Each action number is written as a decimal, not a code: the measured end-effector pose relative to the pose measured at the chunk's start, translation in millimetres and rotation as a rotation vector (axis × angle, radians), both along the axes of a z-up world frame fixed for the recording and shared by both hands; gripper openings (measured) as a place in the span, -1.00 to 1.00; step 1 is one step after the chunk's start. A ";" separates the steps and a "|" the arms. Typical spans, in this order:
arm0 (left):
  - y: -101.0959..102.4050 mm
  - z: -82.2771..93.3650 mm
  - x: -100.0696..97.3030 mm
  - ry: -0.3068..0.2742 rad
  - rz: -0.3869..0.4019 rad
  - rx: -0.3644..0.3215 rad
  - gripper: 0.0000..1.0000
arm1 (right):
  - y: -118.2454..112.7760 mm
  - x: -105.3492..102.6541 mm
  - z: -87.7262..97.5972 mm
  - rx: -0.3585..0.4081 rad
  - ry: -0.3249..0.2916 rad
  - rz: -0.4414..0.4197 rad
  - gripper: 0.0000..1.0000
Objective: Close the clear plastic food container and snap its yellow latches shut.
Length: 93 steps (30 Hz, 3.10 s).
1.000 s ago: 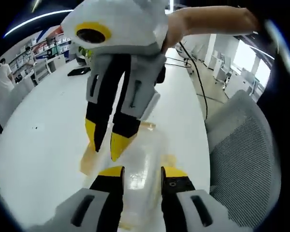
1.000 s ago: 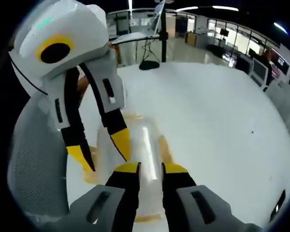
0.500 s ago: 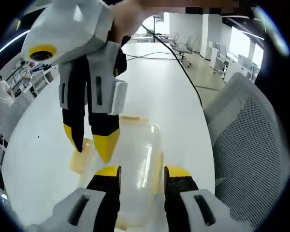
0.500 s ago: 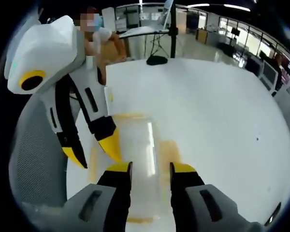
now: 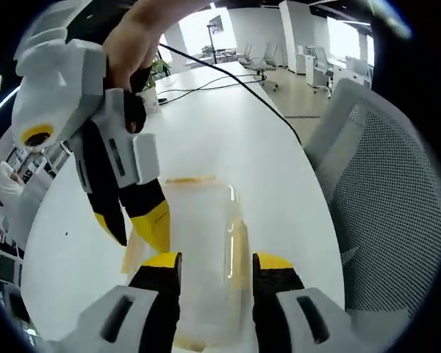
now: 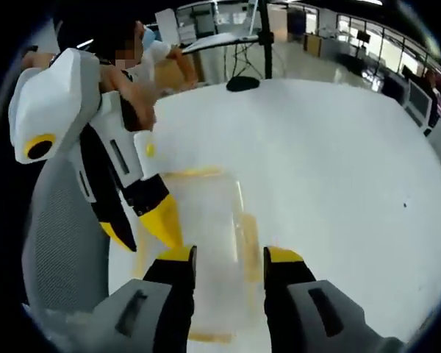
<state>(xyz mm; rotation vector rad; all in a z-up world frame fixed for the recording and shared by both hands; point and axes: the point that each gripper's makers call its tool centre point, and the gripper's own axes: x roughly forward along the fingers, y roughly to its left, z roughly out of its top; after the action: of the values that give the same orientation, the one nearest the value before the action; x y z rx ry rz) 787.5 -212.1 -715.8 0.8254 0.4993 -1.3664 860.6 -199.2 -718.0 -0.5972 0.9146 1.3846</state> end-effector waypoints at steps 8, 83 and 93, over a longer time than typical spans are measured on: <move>0.0 0.2 3.4 -0.037 -0.009 -0.002 -0.41 | 3.1 -5.2 -1.6 0.008 0.051 -0.007 -0.31; -6.6 -4.6 4.8 -0.071 -0.001 0.001 -0.57 | 6.1 -2.8 -9.8 -0.144 0.230 0.078 -0.49; -5.9 -3.8 2.7 -0.071 -0.008 -0.027 -0.55 | 4.3 -4.7 -7.9 -0.097 0.204 0.054 -0.43</move>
<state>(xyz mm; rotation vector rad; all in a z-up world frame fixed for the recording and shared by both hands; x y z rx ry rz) 790.2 -218.1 -719.6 0.8514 0.4222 -1.3433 855.9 -194.9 -725.8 -0.5637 1.1413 1.4758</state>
